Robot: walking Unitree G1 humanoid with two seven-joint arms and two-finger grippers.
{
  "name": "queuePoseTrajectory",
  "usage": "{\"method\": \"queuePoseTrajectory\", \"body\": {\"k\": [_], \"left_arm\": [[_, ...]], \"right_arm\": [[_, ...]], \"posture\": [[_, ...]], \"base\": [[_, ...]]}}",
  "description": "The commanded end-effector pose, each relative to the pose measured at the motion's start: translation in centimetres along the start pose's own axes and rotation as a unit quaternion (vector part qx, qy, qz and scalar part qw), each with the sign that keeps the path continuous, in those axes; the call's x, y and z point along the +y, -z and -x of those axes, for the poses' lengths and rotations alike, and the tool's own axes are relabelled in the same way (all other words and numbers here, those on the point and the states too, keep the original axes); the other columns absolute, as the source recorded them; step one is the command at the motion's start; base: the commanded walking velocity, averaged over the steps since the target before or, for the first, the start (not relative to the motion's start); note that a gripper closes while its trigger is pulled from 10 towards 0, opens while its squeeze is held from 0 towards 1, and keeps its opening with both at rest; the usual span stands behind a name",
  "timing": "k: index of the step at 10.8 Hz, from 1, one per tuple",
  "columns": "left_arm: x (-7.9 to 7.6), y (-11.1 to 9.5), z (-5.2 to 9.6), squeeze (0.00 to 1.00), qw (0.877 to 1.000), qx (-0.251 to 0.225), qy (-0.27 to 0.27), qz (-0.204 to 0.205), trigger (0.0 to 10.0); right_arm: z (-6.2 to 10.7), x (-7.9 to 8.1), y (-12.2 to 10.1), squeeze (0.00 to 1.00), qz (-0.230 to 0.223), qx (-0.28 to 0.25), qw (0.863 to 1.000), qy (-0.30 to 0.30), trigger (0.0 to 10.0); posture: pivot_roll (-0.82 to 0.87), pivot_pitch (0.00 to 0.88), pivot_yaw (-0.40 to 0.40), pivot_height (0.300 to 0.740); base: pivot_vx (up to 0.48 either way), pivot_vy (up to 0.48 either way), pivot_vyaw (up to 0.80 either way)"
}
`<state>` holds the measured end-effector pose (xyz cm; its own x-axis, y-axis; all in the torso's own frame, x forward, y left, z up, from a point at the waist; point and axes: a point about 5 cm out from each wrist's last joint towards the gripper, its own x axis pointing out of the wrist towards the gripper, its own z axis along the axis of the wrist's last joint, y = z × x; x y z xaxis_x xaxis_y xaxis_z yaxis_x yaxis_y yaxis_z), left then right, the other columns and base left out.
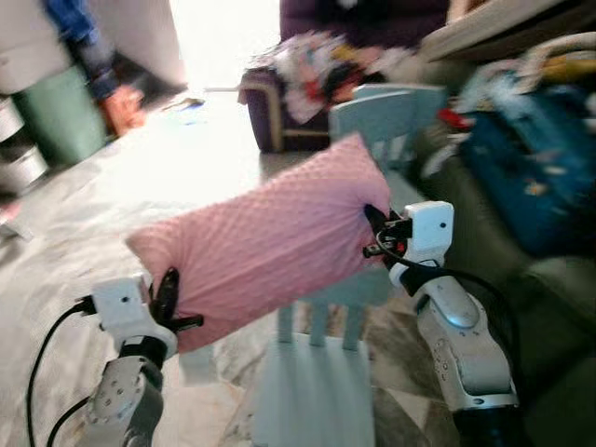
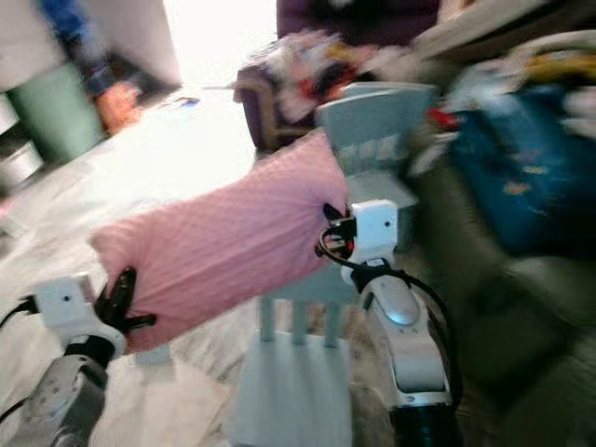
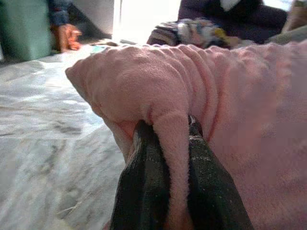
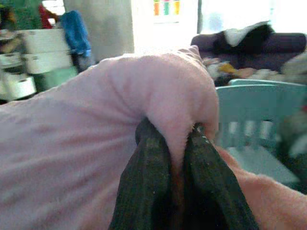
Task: Move the pillow to the sofa
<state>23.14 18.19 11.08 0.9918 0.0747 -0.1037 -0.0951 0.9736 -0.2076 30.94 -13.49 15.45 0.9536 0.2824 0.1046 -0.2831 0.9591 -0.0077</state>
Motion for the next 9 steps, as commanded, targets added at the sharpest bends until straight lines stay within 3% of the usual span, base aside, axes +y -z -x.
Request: {"method": "queuePoseTrajectory", "body": {"k": [1,3,6,9], "left_arm": [[0.2,-0.2,-0.1,0.00,1.000,0.000,-0.012,-0.005,10.0],[0.5,0.2,0.1,0.00,0.999,0.019,-0.040,0.014,10.0],[0.0,0.0,0.2,0.00,0.999,0.010,-0.032,0.040,10.0],[-0.7,0.0,0.0,0.00,0.998,0.009,-0.019,0.061,10.0]], "right_arm": [[0.0,-0.2,-0.6,0.00,0.001,-0.015,1.000,0.003,0.0],[0.1,-0.3,-0.7,0.00,0.001,-0.012,1.000,0.000,0.0],[0.0,-0.6,-0.7,0.00,0.003,0.001,1.000,-0.003,0.0],[0.1,-0.8,-0.8,0.00,0.007,0.005,1.000,-0.003,0.0]], "posture": [[-0.15,0.000,0.046,0.740],[-0.15,0.000,0.039,0.740],[-0.16,0.000,0.028,0.740],[-0.18,0.006,0.023,0.740]], "base": [[0.000,0.000,0.00],[0.000,0.000,0.00],[0.000,0.000,0.00],[0.000,0.000,-0.80]]}}
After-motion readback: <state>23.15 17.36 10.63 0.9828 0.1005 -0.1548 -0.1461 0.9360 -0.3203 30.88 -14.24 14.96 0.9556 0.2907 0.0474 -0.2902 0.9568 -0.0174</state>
